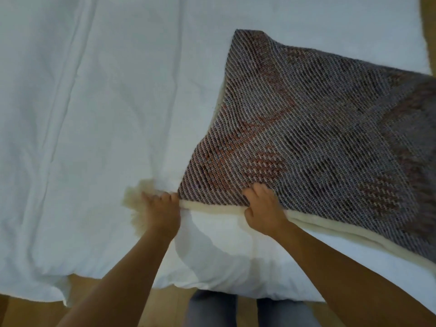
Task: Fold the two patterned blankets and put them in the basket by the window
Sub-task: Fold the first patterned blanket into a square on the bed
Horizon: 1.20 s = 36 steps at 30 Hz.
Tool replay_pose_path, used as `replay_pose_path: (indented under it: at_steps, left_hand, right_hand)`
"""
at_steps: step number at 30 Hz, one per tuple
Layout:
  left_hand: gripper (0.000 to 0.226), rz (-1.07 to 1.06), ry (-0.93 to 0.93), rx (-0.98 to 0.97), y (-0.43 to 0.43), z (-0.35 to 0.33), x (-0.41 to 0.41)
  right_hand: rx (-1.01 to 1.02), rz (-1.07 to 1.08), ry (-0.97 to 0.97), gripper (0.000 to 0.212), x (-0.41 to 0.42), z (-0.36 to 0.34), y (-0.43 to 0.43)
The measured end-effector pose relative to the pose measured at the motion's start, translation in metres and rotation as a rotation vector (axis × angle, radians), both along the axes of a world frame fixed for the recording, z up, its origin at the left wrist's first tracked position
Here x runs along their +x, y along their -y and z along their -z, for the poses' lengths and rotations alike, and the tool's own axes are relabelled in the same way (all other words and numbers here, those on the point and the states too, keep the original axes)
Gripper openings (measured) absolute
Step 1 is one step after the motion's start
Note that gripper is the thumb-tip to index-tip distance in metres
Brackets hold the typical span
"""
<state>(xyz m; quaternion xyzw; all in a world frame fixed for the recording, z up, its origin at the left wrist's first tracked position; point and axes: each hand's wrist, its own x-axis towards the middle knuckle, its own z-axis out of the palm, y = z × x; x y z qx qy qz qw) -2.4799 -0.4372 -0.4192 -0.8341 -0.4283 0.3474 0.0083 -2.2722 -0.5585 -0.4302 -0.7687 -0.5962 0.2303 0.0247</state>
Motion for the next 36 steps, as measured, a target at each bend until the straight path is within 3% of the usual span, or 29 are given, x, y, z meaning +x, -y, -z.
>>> replay_pose_path:
  at_steps: [2, 4, 7, 10, 13, 17, 20, 23, 25, 28, 30, 33, 36]
  left_hand:
    - [0.053, -0.097, -0.115, 0.050, 0.004, -0.002, 0.004]
    - [0.082, -0.109, -0.125, 0.070, 0.014, -0.001, 0.019]
    - [0.097, 0.063, 0.065, 0.085, 0.041, -0.004, 0.062]
    - [0.087, 0.304, 0.299, -0.010, 0.076, -0.002, 0.112]
    - [0.065, 0.493, 0.394, -0.137, 0.106, 0.006, 0.156]
    - [0.039, 0.531, 0.481, -0.097, 0.129, 0.007, 0.194]
    - [0.024, 0.412, 0.430, -0.210, 0.135, 0.011, 0.199]
    - [0.013, 0.500, 0.529, -0.254, 0.141, 0.009, 0.189]
    - [0.018, 0.513, 0.537, -0.276, 0.147, 0.012, 0.181]
    - [0.029, 0.400, 0.429, -0.340, 0.159, 0.013, 0.192]
    - [0.038, 0.382, 0.429, -0.359, 0.168, 0.013, 0.214]
    - [0.045, 0.451, 0.450, -0.388, 0.186, 0.011, 0.257]
    - [0.054, 0.557, 0.410, -0.405, 0.210, 0.012, 0.303]
  right_hand:
    - [0.006, 0.108, 0.075, 0.028, 0.025, -0.004, 0.027]
    - [-0.025, 0.210, 0.105, 0.035, 0.045, -0.005, 0.055]
    - [-0.120, 0.307, 0.144, 0.034, 0.064, -0.003, 0.091]
    - [-0.154, 0.288, 0.177, 0.029, 0.078, -0.001, 0.106]
    - [-0.056, 0.180, 0.177, 0.029, 0.090, -0.002, 0.107]
    - [0.050, 0.117, 0.118, 0.026, 0.108, -0.005, 0.115]
    - [-0.078, 0.019, 0.068, 0.025, 0.108, 0.001, 0.127]
    - [-0.252, -0.071, -0.077, 0.032, 0.098, 0.010, 0.139]
    - [-0.241, -0.037, -0.150, 0.028, 0.102, 0.009, 0.144]
    - [-0.149, 0.211, -0.383, 0.026, 0.123, 0.004, 0.151]
    - [-0.011, 0.478, -0.430, 0.021, 0.146, -0.002, 0.163]
    - [0.088, 0.770, -0.264, 0.019, 0.193, -0.005, 0.200]
    - [0.013, 1.099, -0.103, 0.040, 0.237, -0.004, 0.243]
